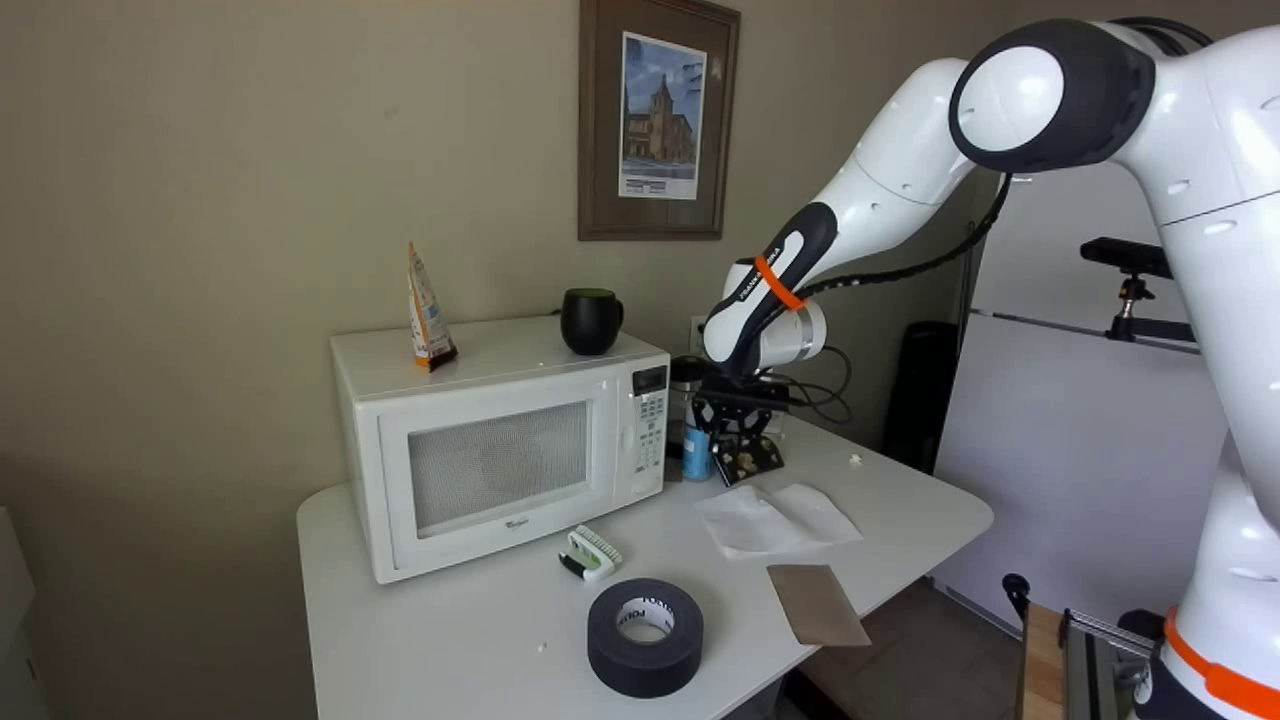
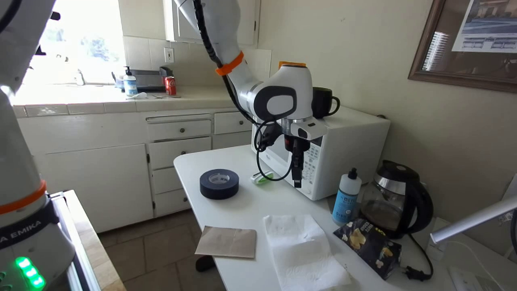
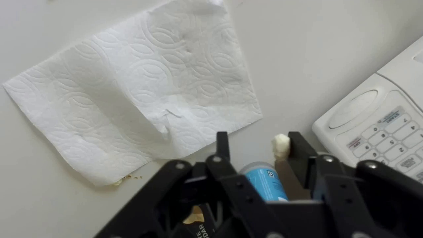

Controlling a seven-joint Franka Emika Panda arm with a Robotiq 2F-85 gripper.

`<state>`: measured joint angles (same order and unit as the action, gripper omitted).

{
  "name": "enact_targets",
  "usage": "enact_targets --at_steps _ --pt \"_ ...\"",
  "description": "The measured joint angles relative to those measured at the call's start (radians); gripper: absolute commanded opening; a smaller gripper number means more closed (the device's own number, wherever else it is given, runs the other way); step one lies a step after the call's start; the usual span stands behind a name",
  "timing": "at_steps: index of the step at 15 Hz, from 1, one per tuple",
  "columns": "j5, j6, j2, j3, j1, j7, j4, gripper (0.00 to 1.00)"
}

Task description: Move the black masking tape to the left

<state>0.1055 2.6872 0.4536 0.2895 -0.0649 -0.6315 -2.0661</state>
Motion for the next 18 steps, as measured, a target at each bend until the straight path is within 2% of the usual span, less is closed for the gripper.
enact_targets --at_steps 3,9,13,18 --pt "-0.004 -0.001 0.0 0.011 0.005 -0.041 -0.002 1.0" --pt "-0.023 -0.026 -0.001 0.049 0.024 -0.128 -0.01 1.0" --pt "-0.024 -0.151 -0.06 -0.032 0.036 -0.053 -0.042 1.0" --pt "-0.132 -0.271 -0.227 -0.129 0.137 -0.036 -0.165 1.0"
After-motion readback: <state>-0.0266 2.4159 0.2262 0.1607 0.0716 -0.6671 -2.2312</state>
